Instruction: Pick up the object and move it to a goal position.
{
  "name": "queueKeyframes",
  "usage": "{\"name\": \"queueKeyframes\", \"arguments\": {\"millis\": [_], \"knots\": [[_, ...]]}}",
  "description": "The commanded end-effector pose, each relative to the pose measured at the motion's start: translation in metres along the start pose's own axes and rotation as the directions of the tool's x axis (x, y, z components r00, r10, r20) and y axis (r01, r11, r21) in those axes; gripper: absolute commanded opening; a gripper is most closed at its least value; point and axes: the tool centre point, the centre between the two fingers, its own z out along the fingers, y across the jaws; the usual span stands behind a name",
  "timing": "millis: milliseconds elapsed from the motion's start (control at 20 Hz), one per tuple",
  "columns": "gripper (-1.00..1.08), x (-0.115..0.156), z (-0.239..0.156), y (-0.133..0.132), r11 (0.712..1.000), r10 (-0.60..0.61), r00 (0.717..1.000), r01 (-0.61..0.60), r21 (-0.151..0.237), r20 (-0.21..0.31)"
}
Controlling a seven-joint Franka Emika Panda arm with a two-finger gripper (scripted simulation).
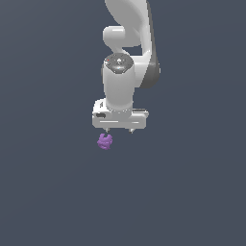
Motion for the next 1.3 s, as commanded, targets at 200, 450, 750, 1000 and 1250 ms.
{"name": "queueKeyframes", "arguments": {"millis": [200,450,750,1000,1250], "knots": [[1.00,0.002,-0.004,-0.001,1.000,-0.011,1.000,0.012,0.001,-0.010],[1.00,0.006,-0.017,-0.005,0.999,-0.047,0.998,0.048,0.002,-0.036],[1.00,0.005,-0.014,-0.003,0.999,-0.041,0.999,0.041,0.002,-0.034],[1.00,0.001,0.007,0.013,1.000,0.010,1.000,-0.010,0.009,-0.026],[1.00,-0.011,0.045,0.042,0.994,0.108,0.994,-0.108,0.017,-0.008]]}}
